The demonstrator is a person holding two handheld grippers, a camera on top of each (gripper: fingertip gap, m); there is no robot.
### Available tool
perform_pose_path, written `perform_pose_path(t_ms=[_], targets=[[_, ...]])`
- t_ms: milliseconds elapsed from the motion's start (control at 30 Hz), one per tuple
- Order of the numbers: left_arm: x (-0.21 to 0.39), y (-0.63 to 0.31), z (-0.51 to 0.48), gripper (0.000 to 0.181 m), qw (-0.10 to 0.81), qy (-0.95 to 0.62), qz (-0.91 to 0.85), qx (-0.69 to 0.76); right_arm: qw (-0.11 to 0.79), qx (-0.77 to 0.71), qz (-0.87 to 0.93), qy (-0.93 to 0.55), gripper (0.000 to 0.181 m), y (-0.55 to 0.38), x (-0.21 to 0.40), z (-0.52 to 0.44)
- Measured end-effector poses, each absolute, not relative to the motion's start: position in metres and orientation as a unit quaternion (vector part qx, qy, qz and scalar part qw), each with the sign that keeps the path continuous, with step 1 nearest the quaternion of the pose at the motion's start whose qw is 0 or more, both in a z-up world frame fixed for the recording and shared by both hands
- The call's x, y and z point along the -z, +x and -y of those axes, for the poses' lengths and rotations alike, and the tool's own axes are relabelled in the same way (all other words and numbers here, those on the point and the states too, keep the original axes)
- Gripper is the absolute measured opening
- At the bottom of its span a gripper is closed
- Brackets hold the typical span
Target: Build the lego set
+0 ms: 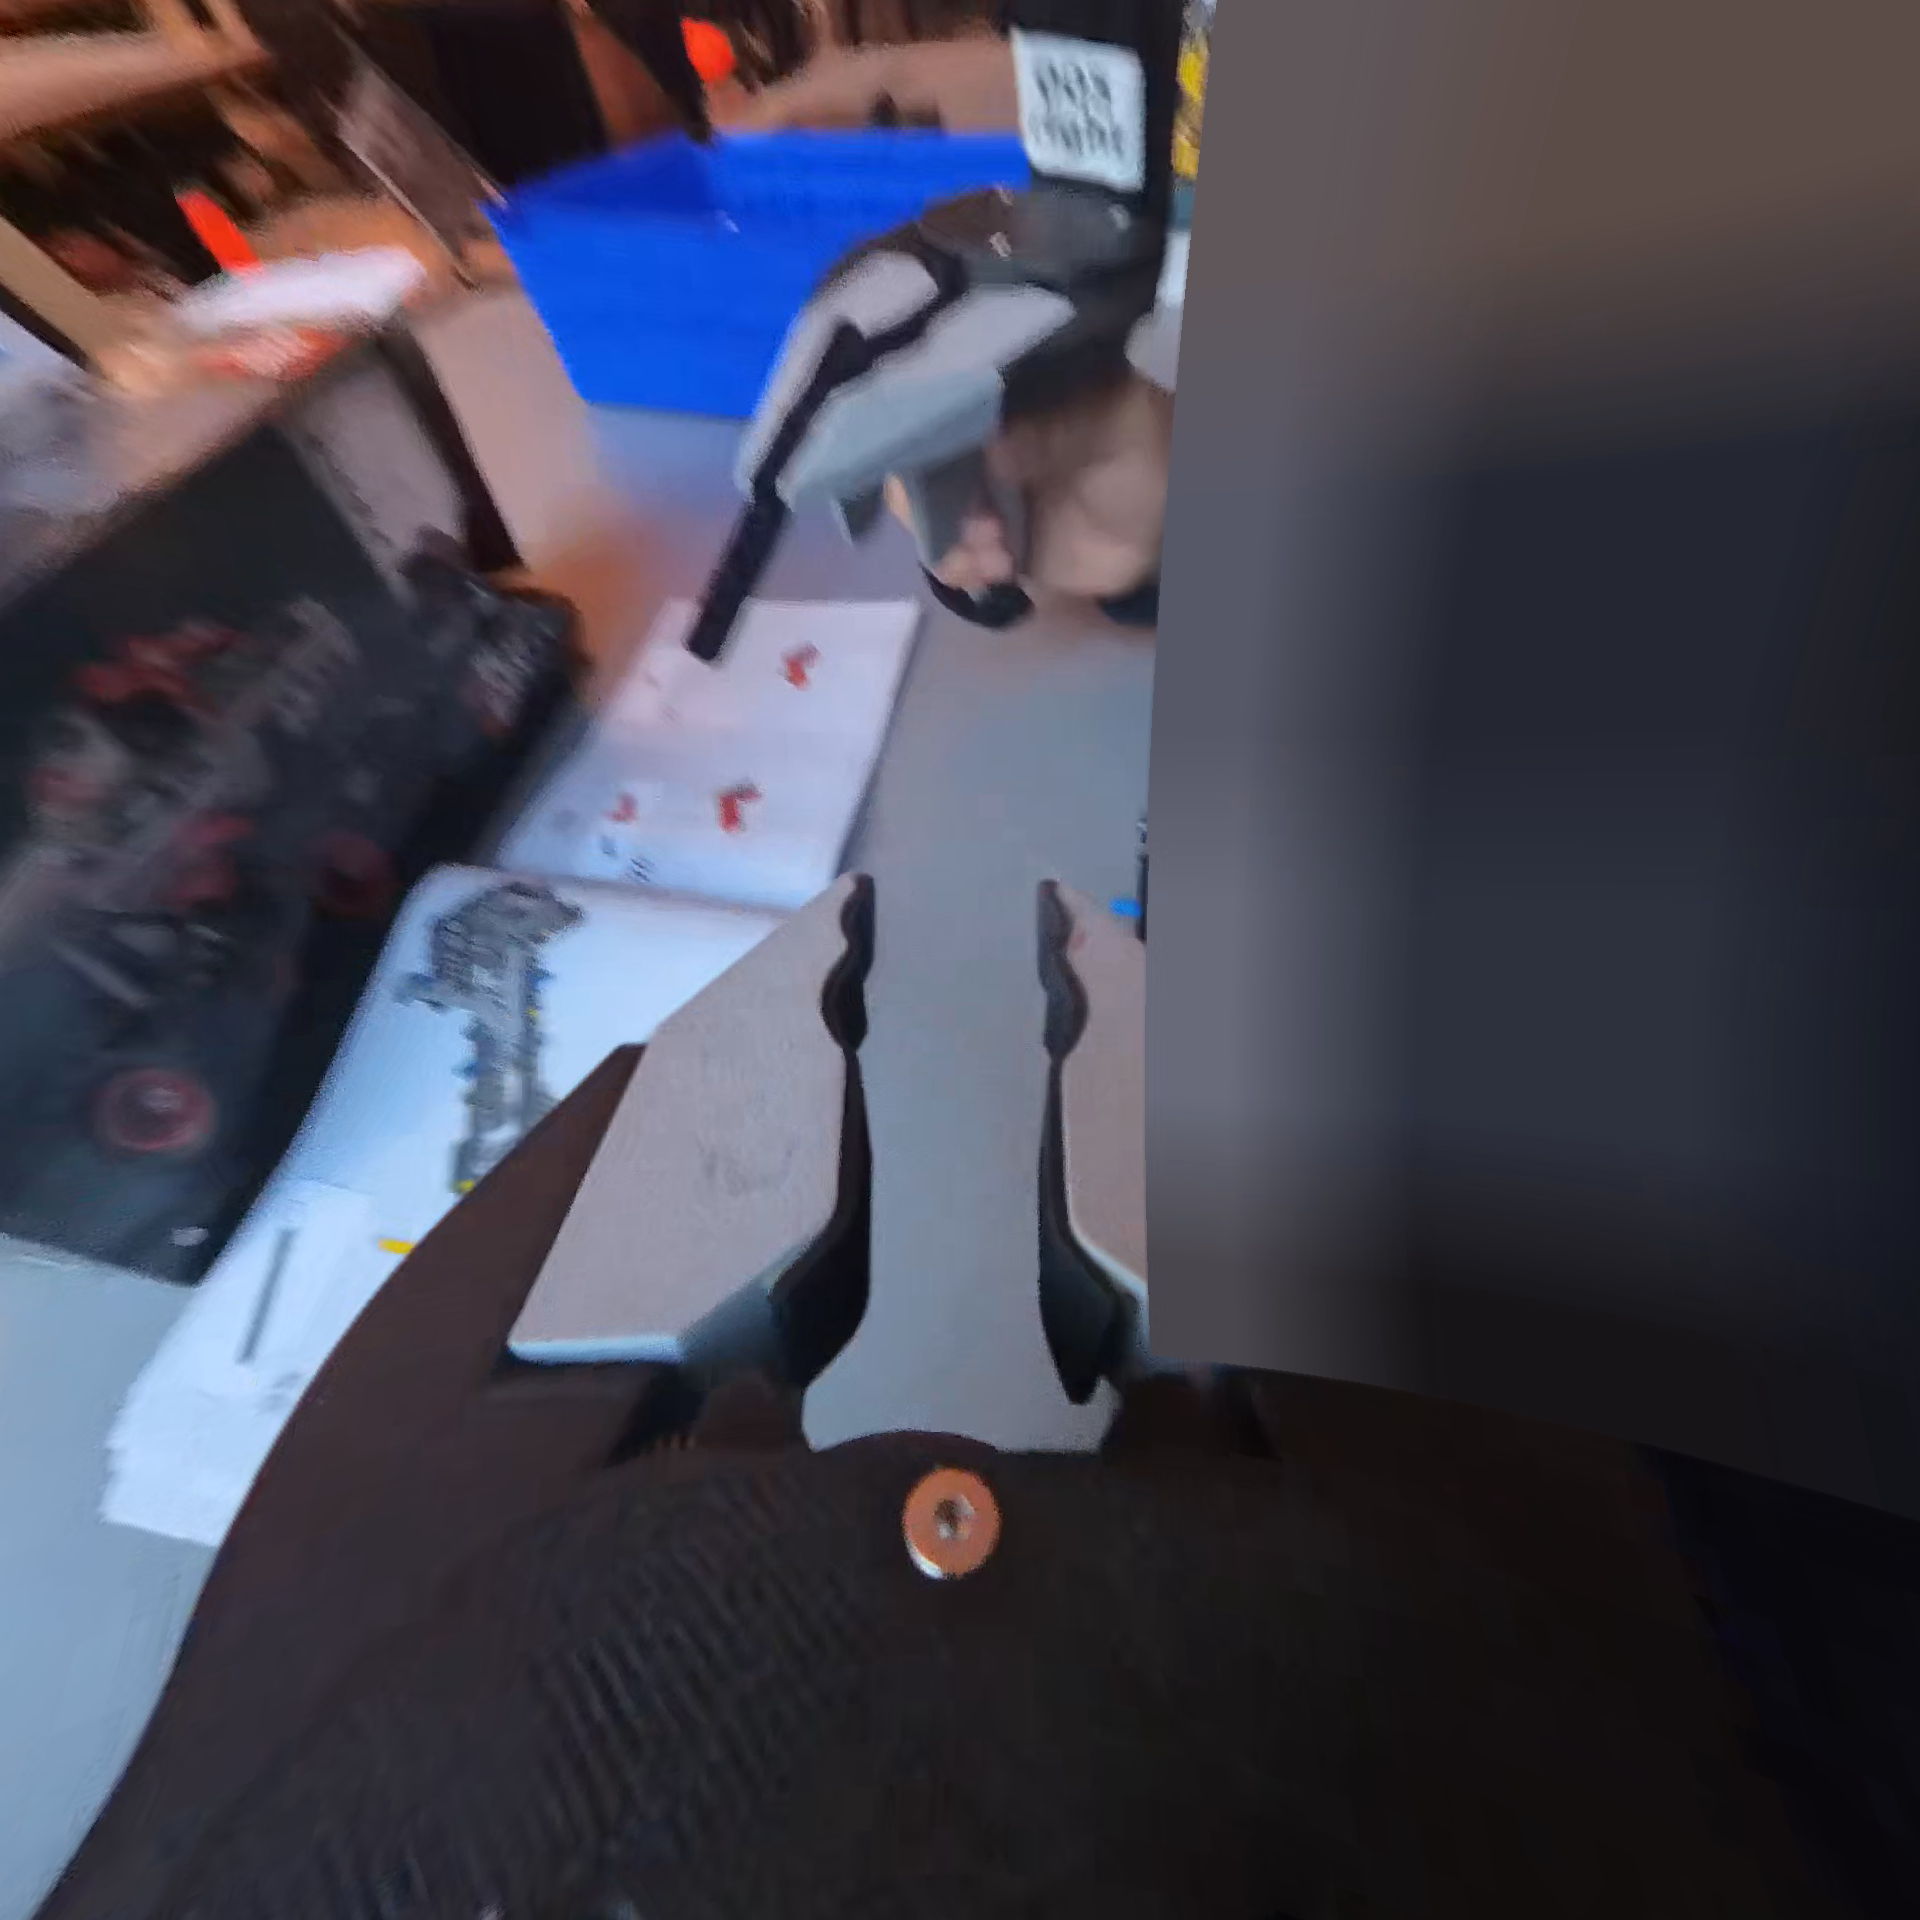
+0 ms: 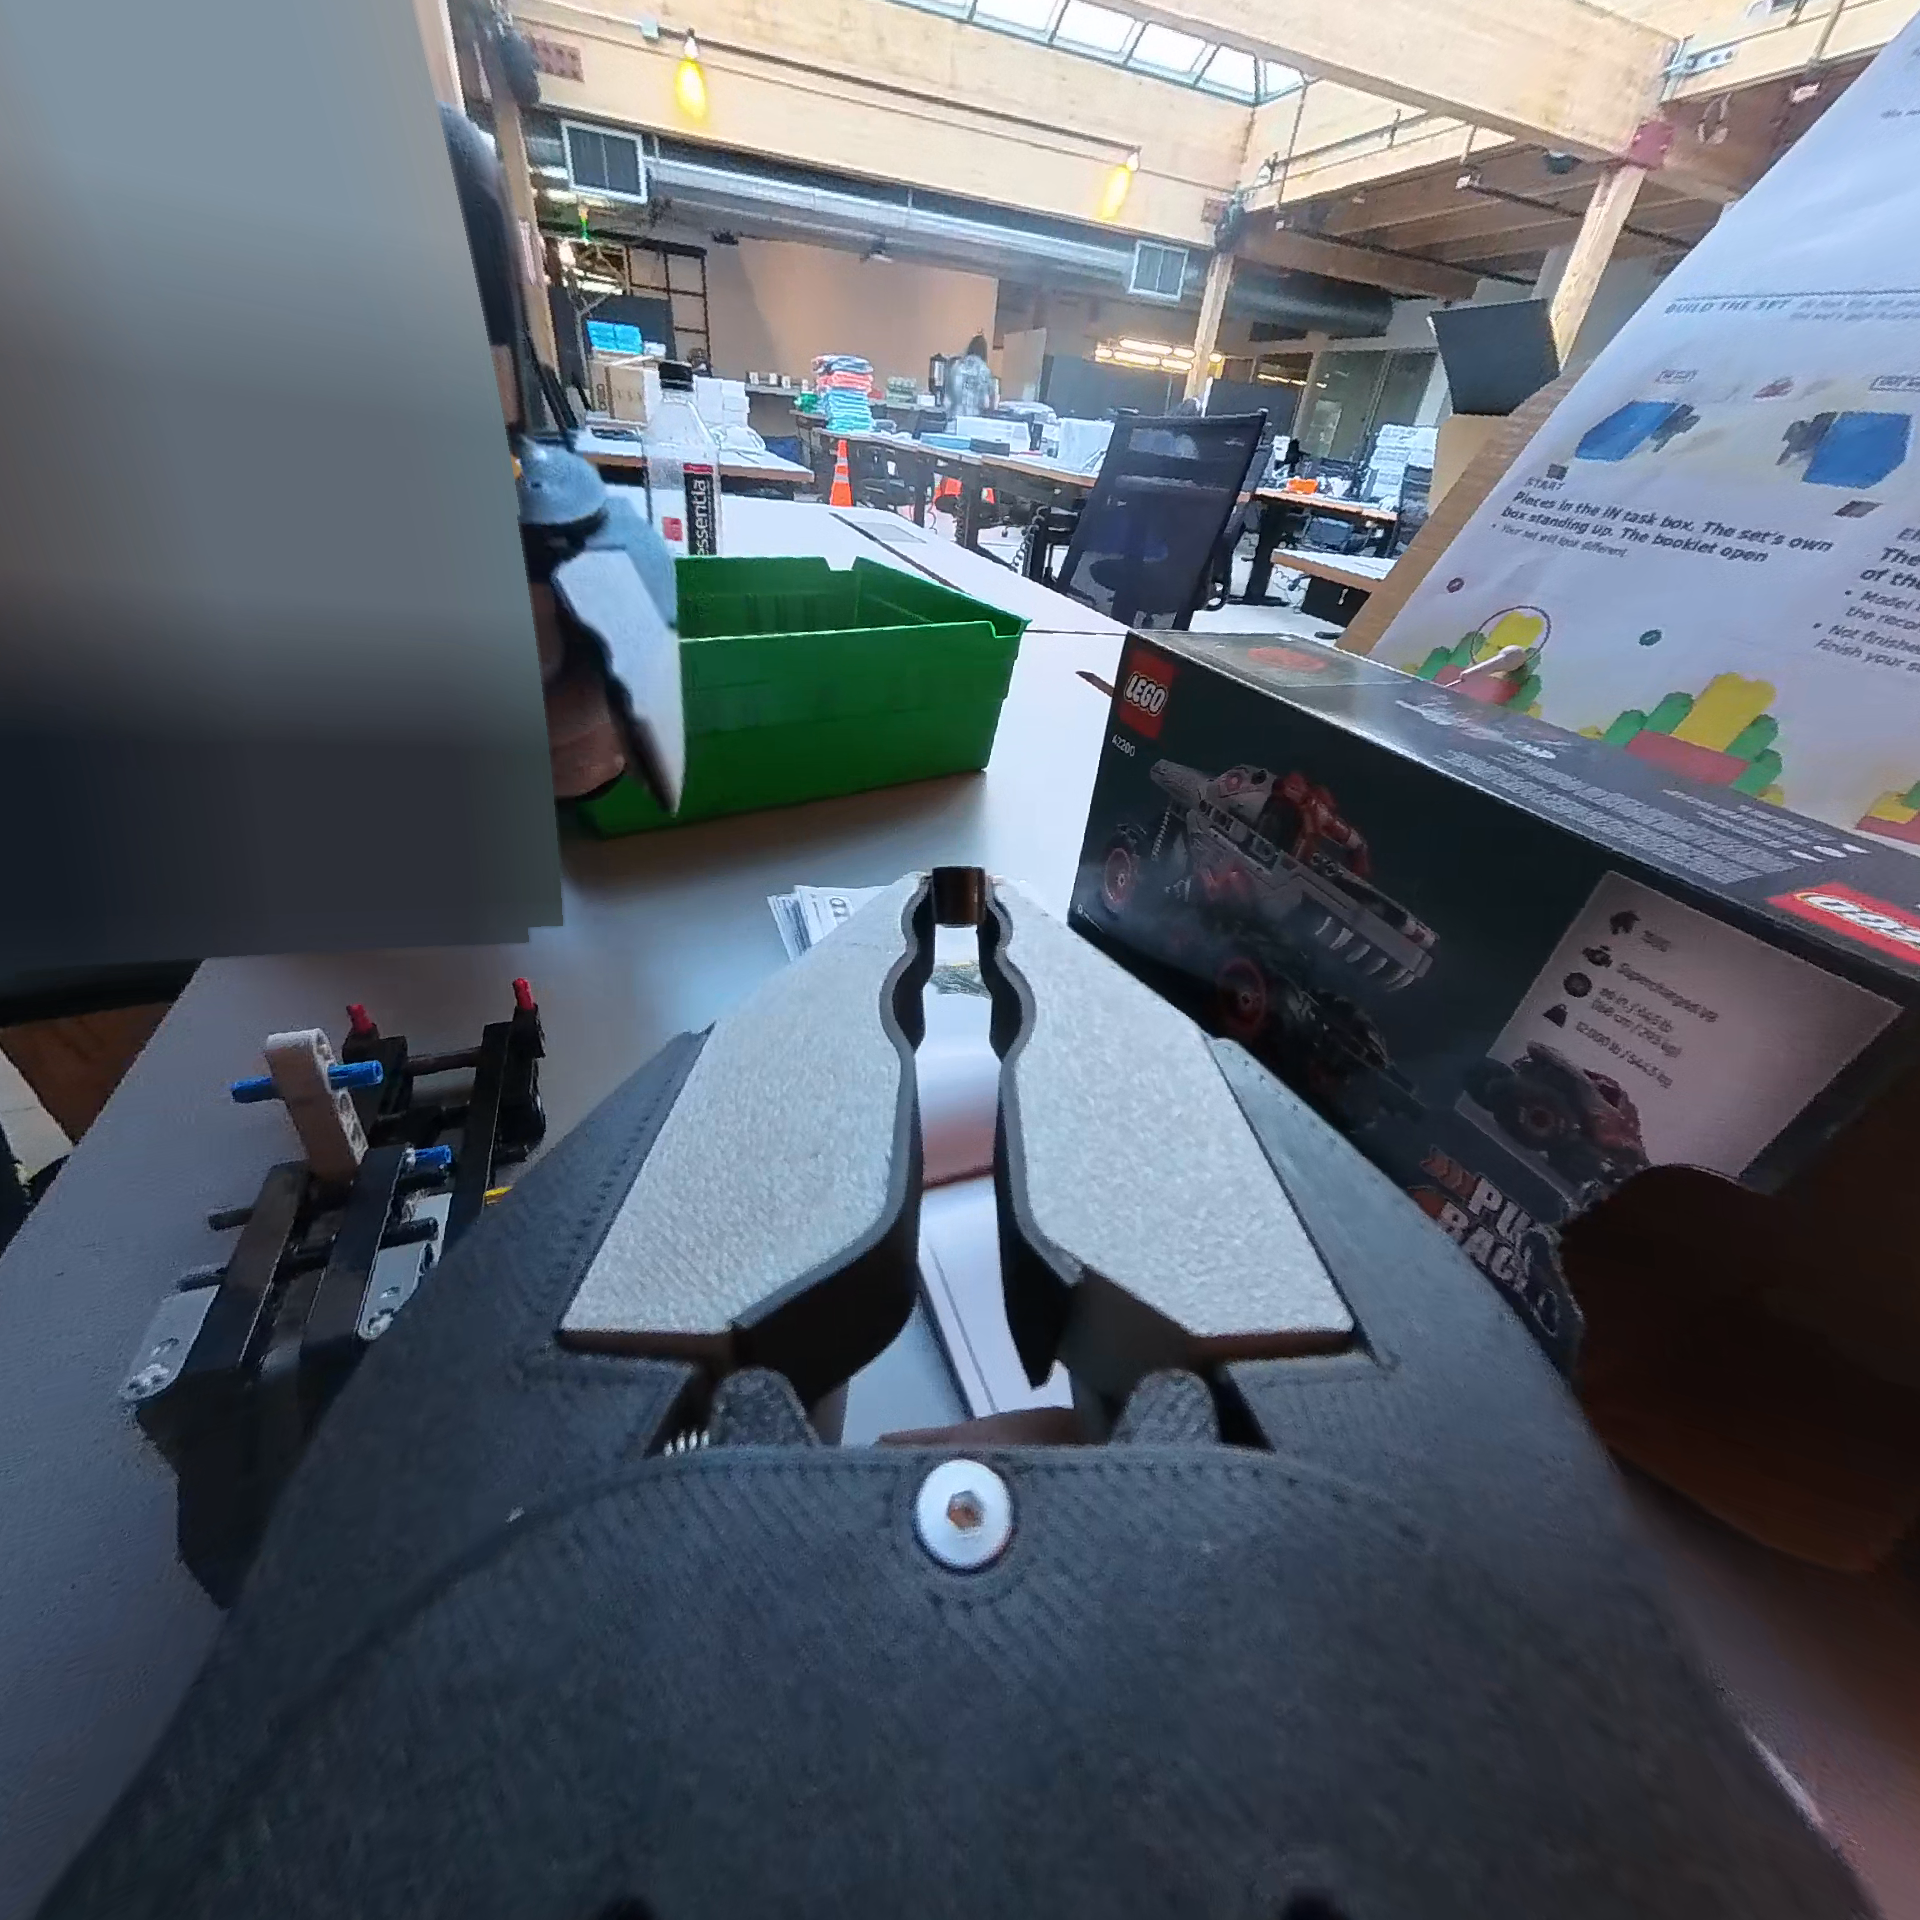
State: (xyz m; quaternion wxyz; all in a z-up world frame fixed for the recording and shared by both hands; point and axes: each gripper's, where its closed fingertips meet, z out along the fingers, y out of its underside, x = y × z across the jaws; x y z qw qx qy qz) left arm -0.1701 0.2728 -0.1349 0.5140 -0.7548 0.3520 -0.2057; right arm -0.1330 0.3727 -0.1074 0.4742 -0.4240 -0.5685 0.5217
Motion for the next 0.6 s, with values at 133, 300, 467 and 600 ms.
perform_pose_path(t_ms=[133, 300, 467, 600], targets=[[0.164, -0.166, -0.251, 0.034, 0.45, -0.779, -0.364, 0.242, 0.477, -0.519, 0.569, -0.424, 0.004, -0.13, 0.106, -0.375], [0.2, -0.178, -0.232, 0.035, 0.41, -0.811, -0.373, 0.186, 0.482, -0.517, 0.566, -0.424, 0.004, -0.128, 0.104, -0.376], [0.218, -0.176, -0.229, 0.025, 0.394, -0.825, -0.352, 0.2, 0.488, -0.516, 0.567, -0.418, 0.004, -0.126, 0.1, -0.374], [0.231, -0.177, -0.233, 0.016, 0.38, -0.842, -0.339, 0.177, 0.497, -0.509, 0.567, -0.415, 0.004, -0.124, 0.098, -0.375]])
